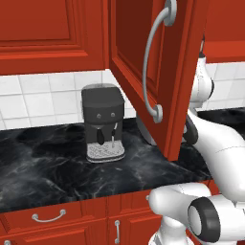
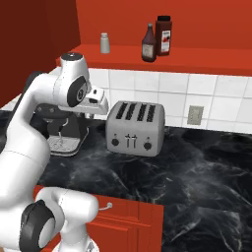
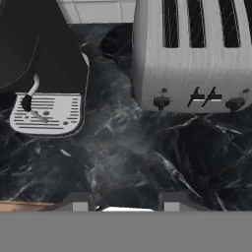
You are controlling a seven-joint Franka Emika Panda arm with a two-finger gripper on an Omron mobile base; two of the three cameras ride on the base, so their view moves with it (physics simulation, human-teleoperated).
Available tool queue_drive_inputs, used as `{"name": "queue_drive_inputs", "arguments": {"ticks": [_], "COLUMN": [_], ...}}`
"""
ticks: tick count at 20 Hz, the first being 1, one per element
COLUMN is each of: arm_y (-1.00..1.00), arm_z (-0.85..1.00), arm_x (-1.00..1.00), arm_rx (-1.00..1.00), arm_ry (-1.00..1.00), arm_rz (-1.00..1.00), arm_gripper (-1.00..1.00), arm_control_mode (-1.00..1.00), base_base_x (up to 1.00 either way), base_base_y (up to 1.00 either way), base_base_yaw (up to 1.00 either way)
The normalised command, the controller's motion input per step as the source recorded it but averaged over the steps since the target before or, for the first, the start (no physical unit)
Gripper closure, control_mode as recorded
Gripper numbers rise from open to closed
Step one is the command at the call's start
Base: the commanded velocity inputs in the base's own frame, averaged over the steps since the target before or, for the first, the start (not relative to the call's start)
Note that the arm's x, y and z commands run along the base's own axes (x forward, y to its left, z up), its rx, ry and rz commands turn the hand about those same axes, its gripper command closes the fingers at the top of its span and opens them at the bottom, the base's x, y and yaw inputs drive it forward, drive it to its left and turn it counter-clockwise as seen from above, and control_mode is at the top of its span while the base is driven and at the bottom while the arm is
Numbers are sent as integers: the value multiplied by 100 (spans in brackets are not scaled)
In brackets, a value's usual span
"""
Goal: Collect the paprika, ketchup, and shaker from the cabinet and place them next to the stove.
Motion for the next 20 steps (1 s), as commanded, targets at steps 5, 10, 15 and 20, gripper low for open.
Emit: {"name": "queue_drive_inputs", "arguments": {"ticks": [5,10,15,20], "arm_y": [-7,-19,-46,-50], "arm_z": [0,0,24,62], "arm_x": [-13,-58,-41,-10], "arm_rx": [0,0,0,0], "arm_ry": [-6,-25,-38,-38], "arm_rz": [0,-11,-17,-14], "arm_gripper": [-100,-100,-100,-100], "arm_control_mode": [-100,-100,-100,-100], "base_base_x": [0,0,0,0], "base_base_y": [0,0,0,0], "base_base_yaw": [0,0,0,0]}}
